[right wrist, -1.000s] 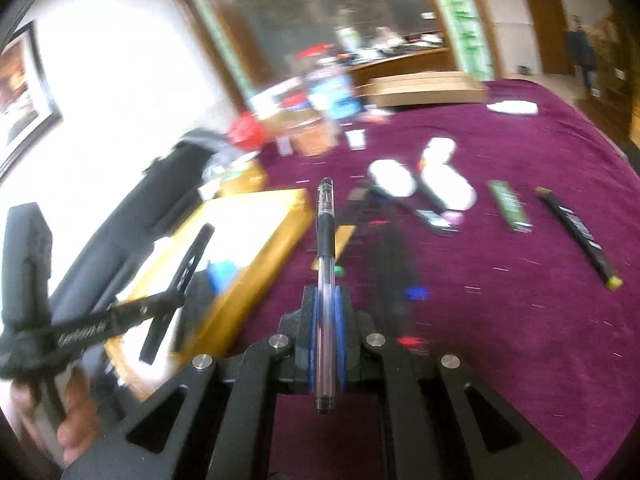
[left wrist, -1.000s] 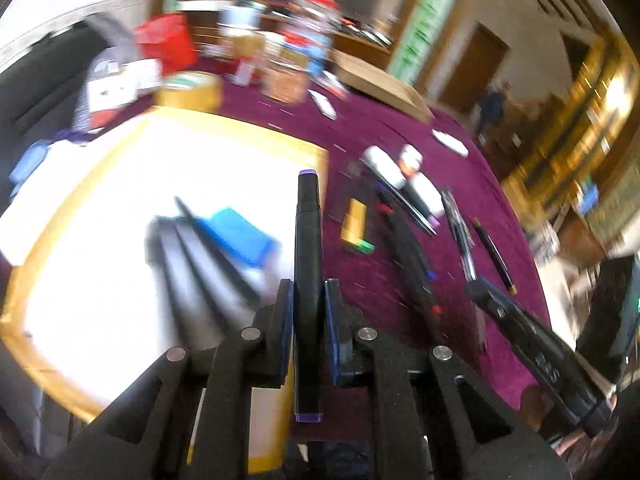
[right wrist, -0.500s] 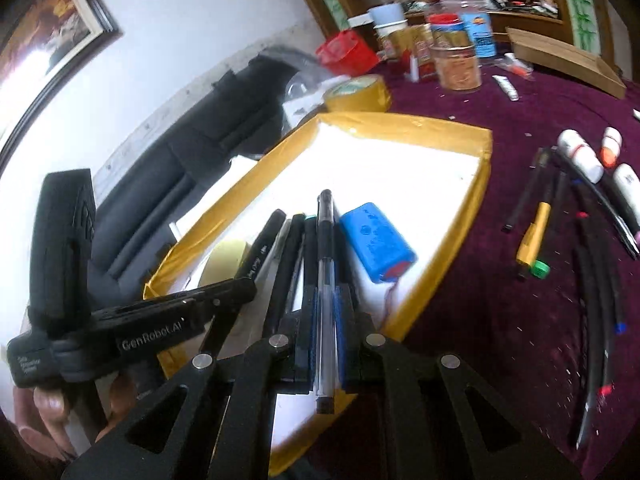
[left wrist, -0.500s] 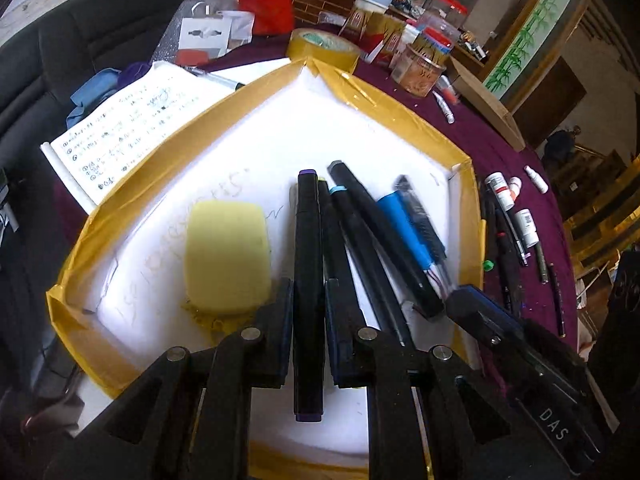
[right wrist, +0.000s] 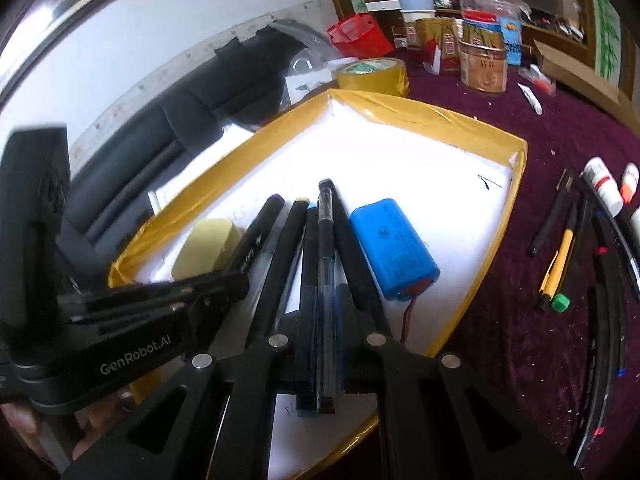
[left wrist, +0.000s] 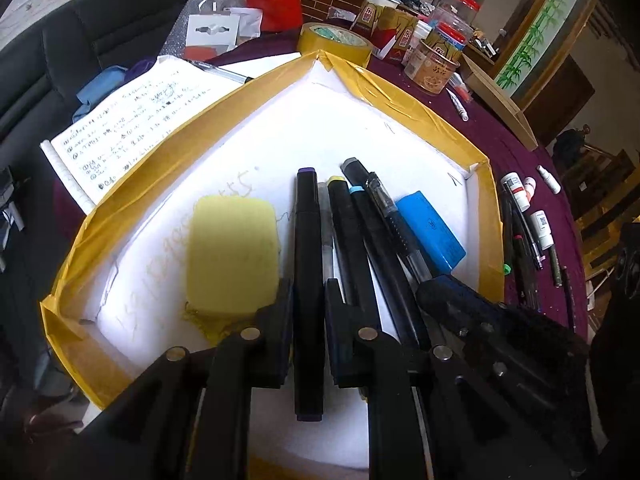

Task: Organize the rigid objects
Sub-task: 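Carry marker and pen into the white tray and open both tools, then move both tools back over the markers on the table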

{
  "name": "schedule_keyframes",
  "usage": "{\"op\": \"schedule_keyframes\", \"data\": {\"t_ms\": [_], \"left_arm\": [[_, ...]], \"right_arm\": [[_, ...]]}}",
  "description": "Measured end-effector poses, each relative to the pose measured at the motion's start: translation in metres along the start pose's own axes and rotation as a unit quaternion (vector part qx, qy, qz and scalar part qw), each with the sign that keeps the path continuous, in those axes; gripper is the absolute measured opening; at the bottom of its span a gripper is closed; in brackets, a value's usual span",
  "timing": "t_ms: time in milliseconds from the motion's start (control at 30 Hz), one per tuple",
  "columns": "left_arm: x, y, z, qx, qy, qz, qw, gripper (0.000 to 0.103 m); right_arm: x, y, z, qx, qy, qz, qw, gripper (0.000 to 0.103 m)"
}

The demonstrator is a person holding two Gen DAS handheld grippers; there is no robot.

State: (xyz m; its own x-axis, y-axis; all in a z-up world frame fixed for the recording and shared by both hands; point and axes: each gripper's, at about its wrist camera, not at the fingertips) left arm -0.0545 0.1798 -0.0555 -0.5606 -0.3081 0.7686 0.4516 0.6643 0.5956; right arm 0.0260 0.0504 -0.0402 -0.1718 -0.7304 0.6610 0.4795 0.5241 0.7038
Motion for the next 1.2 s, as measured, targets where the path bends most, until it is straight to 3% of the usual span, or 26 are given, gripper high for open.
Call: {"op": "schedule_keyframes", "data": {"t_ms": [67,133,200,333,433,700,1000,1200], "left_arm": [[0.000,-0.001,-0.003,-0.009,0.008,-0.001,0.9999,0.017],[0.003,-0.003,-0.006,-0.020,0.013,-0.005,0.9997,0.029],[0.009,-0.005,-0.011,-0.031,0.024,-0.019,0.9991,0.033],[0.026,-0.009,-0.025,-0.050,0.044,-0.053,0.9963,0.051],[0.039,-0.014,-0.046,-0.081,0.051,-0.081,0.9921,0.054],[0.058,-0.035,-0.106,-0.149,0.021,-0.099,0.9836,0.055],[0.067,-0.055,-0.154,-0.199,0.000,-0.098,0.9751,0.055],[0.059,-0.061,-0.163,-0.203,-0.010,-0.077,0.9761,0.055]], "right_arm": [[0.003,-0.001,0.001,-0.001,0.007,0.002,1.000,0.012],[0.011,-0.002,-0.003,-0.013,0.019,-0.005,1.000,0.020],[0.024,-0.003,-0.007,-0.019,0.022,-0.021,0.999,0.037],[0.064,-0.013,-0.024,-0.037,0.021,-0.055,0.998,0.037],[0.087,-0.022,-0.040,-0.053,0.006,-0.071,0.996,0.037],[0.130,-0.060,-0.091,-0.120,-0.035,-0.081,0.989,0.037],[0.170,-0.083,-0.124,-0.148,-0.067,-0.100,0.982,0.037],[0.173,-0.090,-0.146,-0.176,-0.078,-0.098,0.976,0.037]]}}
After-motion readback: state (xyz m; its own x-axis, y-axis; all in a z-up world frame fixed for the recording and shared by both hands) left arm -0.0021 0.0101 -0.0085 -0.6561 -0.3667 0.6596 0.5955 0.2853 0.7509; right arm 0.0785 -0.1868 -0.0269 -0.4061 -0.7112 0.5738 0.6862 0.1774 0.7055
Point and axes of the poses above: each gripper's, at about its wrist camera, not at the fingertips, and x roughly against the way its jaws point, z to its left, y to its top, and after that the axes turned 9 degrees about -z, right-handed
